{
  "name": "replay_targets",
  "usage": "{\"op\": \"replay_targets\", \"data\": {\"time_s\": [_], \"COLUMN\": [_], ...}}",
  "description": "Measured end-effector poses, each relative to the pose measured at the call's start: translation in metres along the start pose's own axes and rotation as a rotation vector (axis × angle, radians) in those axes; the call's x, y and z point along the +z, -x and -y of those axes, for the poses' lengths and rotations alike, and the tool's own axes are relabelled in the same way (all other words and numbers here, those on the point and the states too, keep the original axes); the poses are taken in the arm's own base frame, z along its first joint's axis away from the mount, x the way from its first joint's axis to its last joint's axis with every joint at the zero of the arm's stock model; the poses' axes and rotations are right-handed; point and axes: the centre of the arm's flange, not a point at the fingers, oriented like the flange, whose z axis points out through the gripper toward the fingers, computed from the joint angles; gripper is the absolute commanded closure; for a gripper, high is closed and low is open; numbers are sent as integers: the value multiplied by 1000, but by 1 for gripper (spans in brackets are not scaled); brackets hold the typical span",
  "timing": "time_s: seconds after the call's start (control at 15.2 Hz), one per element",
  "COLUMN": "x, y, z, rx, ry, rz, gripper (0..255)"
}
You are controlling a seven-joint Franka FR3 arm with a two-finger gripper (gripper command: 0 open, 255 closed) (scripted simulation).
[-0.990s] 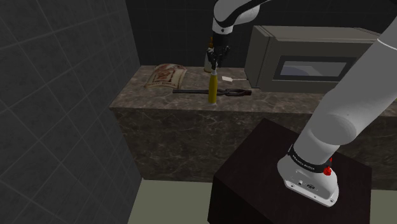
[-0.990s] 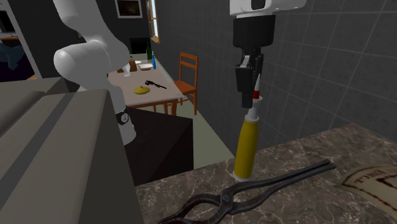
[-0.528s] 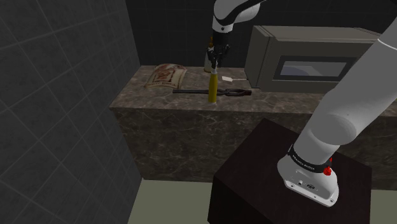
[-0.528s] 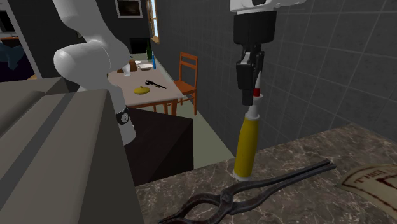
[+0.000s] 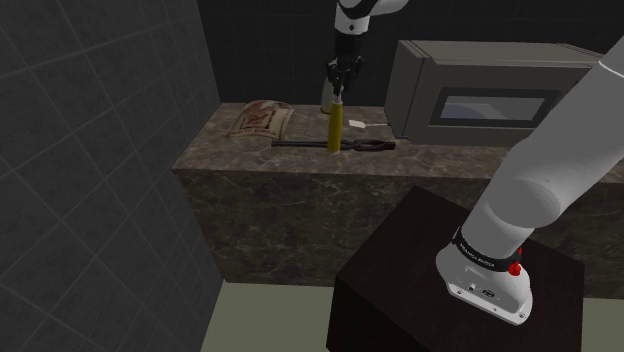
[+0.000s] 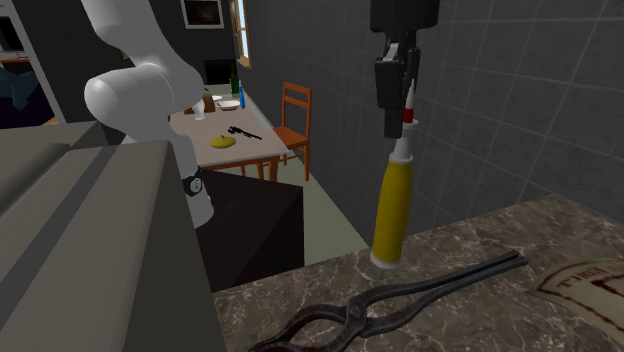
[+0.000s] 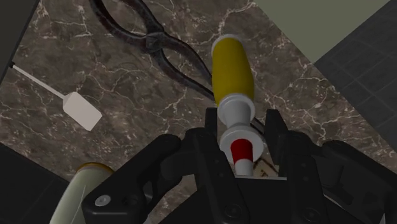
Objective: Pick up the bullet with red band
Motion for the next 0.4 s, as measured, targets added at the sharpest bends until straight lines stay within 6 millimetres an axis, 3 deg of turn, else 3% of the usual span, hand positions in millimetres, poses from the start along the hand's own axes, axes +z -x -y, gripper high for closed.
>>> {"op": "replay_targets", "data": {"time_s": [0.4], "x": [-29], "y": [-3], "z": [0], "rx": [0], "ry": [0], "rz": [0], "gripper": [255]}}
